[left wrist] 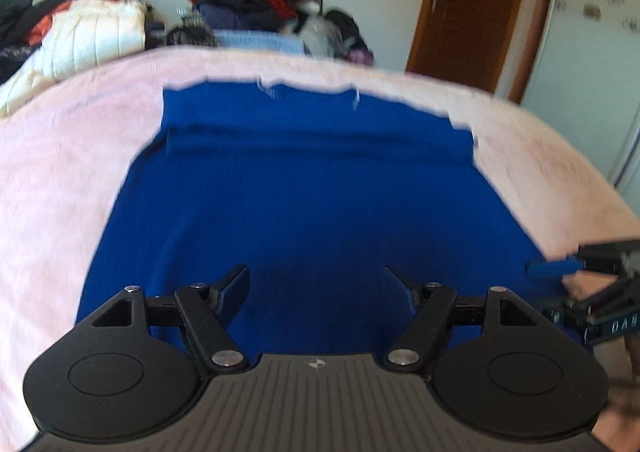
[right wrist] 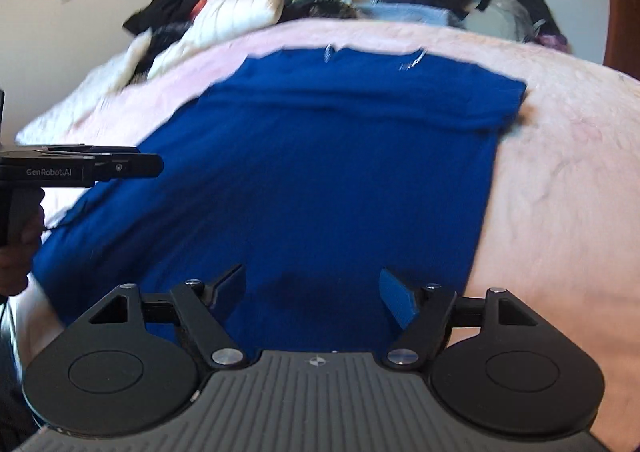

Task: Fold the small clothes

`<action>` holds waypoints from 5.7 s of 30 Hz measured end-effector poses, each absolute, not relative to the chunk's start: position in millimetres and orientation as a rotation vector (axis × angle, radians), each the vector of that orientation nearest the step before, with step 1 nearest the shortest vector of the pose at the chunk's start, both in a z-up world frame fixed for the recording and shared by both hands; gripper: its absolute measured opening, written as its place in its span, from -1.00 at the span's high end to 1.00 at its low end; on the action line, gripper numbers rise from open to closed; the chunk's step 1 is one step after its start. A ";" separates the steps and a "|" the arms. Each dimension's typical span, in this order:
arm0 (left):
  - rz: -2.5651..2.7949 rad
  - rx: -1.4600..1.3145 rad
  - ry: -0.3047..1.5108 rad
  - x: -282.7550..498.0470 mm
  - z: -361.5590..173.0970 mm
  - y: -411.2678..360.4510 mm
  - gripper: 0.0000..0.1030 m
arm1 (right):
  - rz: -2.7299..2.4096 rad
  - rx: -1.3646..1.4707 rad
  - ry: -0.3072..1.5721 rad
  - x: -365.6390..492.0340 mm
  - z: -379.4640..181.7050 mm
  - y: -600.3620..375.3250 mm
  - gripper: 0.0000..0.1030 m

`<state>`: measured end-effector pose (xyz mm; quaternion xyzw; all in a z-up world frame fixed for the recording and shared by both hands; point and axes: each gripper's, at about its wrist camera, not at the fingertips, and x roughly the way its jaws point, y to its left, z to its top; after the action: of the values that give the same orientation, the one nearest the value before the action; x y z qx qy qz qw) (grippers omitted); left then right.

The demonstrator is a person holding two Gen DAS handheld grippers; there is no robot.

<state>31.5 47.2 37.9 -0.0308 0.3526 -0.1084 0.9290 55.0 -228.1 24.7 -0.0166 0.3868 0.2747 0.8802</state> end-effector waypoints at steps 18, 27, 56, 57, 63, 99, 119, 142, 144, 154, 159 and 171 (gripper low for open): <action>-0.004 -0.555 0.773 -73.2 30.9 166.0 -0.41 | 0.493 0.817 0.974 -21.8 6.2 -338.2 -0.65; -0.157 -0.870 0.858 -73.7 13.8 199.1 -0.41 | 0.560 0.914 1.076 -24.3 -6.3 -330.5 -0.65; -0.213 -0.841 1.006 -39.2 14.0 207.1 -0.15 | 0.602 1.070 1.181 -16.2 -32.2 -325.8 0.19; -0.209 -0.817 1.020 -37.6 14.7 204.4 0.11 | 0.607 1.094 1.183 -14.1 -33.5 -326.0 0.19; -0.176 -0.779 1.081 -32.0 10.7 202.9 0.63 | 0.598 1.159 1.208 -12.4 -43.9 -332.3 0.43; -0.237 -0.801 0.736 325.6 117.0 180.4 0.90 | 0.640 1.310 0.761 326.4 44.9 -364.9 0.79; 0.037 -0.136 0.641 393.7 119.3 113.0 -0.61 | 0.359 0.687 0.794 420.3 40.4 -311.2 -0.14; 0.182 0.280 0.739 429.6 36.2 44.0 0.79 | 0.275 0.414 0.832 419.7 12.9 -298.2 0.51; 0.170 0.263 0.666 408.9 55.4 43.3 0.75 | 0.286 0.487 0.766 403.2 28.9 -308.1 0.44; 0.034 0.256 0.739 341.7 24.7 10.7 0.64 | 0.422 0.124 0.846 329.4 23.4 -248.5 0.31; 0.064 0.250 0.676 341.3 22.1 21.7 0.61 | 0.422 0.205 0.823 325.6 14.8 -264.7 0.36; 0.027 0.087 0.723 293.7 25.4 54.2 0.36 | 0.463 0.061 0.769 245.2 11.2 -244.3 -0.25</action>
<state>293.7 54.2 25.4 0.0428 0.3538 0.0131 0.9343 245.2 -244.3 11.2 0.0295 0.3718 0.2237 0.9005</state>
